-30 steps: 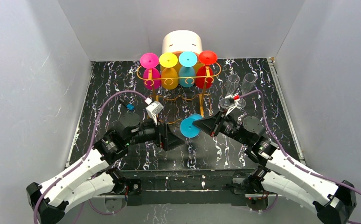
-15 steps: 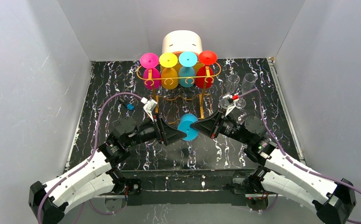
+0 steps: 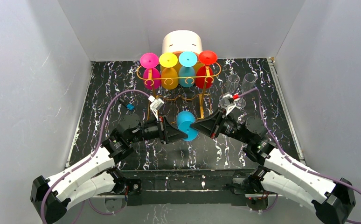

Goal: Take the wine glass off the wine glass rack
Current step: Place the wine glass at the center of the board.

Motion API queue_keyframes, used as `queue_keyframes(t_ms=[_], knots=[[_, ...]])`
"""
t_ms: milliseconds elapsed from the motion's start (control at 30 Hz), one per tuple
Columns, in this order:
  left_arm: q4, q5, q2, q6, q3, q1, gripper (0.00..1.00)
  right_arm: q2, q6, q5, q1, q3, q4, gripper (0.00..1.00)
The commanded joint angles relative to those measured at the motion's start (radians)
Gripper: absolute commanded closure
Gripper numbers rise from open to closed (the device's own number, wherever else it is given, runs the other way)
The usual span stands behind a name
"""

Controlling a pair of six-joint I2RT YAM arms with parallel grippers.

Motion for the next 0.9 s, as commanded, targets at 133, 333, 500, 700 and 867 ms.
queue_keyframes(t_ms=[133, 333, 500, 700, 867], knots=[[-0.006, 0.079, -0.004, 0.065, 0.044, -0.001, 1.00, 0.040, -0.043, -0.131, 0.001, 0.105, -0.026, 0.79], [0.017, 0.138, 0.021, 0.049, 0.053, 0.000, 1.00, 0.057, -0.091, -0.120, 0.001, 0.150, -0.101, 0.99], [-0.065, 0.071, -0.004, 0.102, 0.071, 0.000, 1.00, 0.036, -0.105, -0.130, 0.000, 0.134, -0.060, 0.99], [0.030, 0.143, 0.022, 0.016, 0.063, -0.001, 0.59, -0.001, -0.084, -0.044, 0.000, 0.046, 0.055, 0.99], [0.035, 0.138, 0.036, -0.018, 0.054, -0.001, 0.57, -0.022, -0.037, 0.032, -0.001, -0.033, 0.192, 0.99]])
